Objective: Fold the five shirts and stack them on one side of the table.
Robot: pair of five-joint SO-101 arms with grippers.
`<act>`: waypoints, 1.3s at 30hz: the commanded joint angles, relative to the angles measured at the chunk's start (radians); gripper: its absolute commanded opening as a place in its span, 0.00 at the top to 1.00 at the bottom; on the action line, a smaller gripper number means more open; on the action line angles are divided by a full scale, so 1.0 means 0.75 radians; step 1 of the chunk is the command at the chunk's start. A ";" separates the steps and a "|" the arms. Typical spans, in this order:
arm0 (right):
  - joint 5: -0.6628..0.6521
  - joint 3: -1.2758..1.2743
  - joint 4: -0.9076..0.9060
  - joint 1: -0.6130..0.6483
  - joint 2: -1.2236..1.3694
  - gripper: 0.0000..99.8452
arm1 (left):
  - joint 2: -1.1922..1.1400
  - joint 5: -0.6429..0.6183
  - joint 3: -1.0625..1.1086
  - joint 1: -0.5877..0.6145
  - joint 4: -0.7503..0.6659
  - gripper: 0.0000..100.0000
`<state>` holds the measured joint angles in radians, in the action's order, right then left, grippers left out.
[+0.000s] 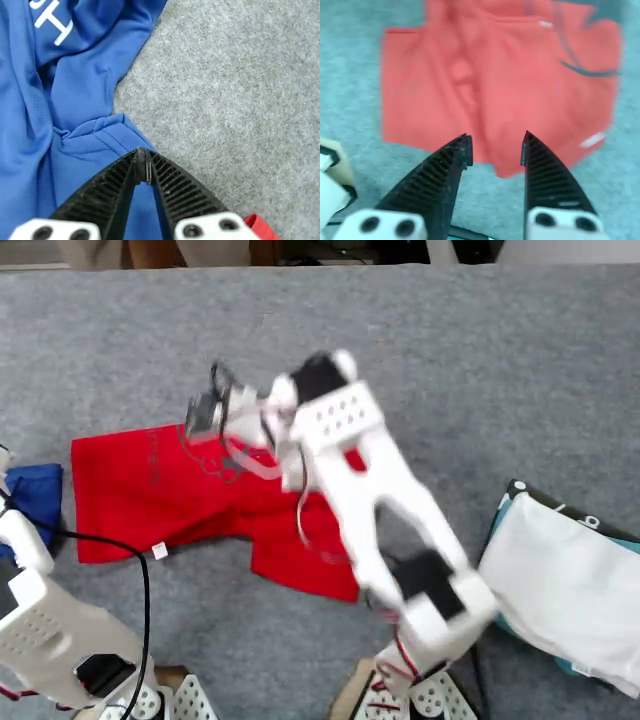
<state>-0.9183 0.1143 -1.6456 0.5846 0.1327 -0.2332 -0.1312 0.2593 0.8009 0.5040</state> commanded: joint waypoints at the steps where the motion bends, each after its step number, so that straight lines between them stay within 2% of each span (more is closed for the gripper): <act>1: 0.059 -0.453 0.176 0.087 -0.300 0.83 | 0.005 -0.004 -0.063 -0.006 -0.004 0.98; 7: 0.168 -0.795 0.284 0.208 -0.384 0.83 | 0.005 -0.004 -0.063 -0.006 -0.004 0.98; 17: 0.207 -1.100 0.522 0.328 -0.377 0.83 | 0.005 -0.004 -0.063 -0.006 -0.004 0.98; 25: 0.209 -1.290 0.689 0.320 -0.375 0.83 | 0.005 -0.004 -0.063 -0.006 -0.004 0.98; 29: 0.209 -1.308 0.759 0.218 -0.296 0.83 | 0.005 -0.004 -0.063 -0.006 -0.004 0.98; 34: 0.209 -1.204 0.679 0.132 -0.300 0.83 | 0.005 -0.004 -0.061 -0.006 -0.004 0.98; 39: 0.209 -1.110 0.520 0.240 -0.447 0.83 | 0.005 -0.004 -0.061 -0.006 -0.004 0.98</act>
<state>-0.7710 -0.7741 -1.1960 0.7258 -0.1297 -0.2332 -0.1312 0.2593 0.8009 0.5040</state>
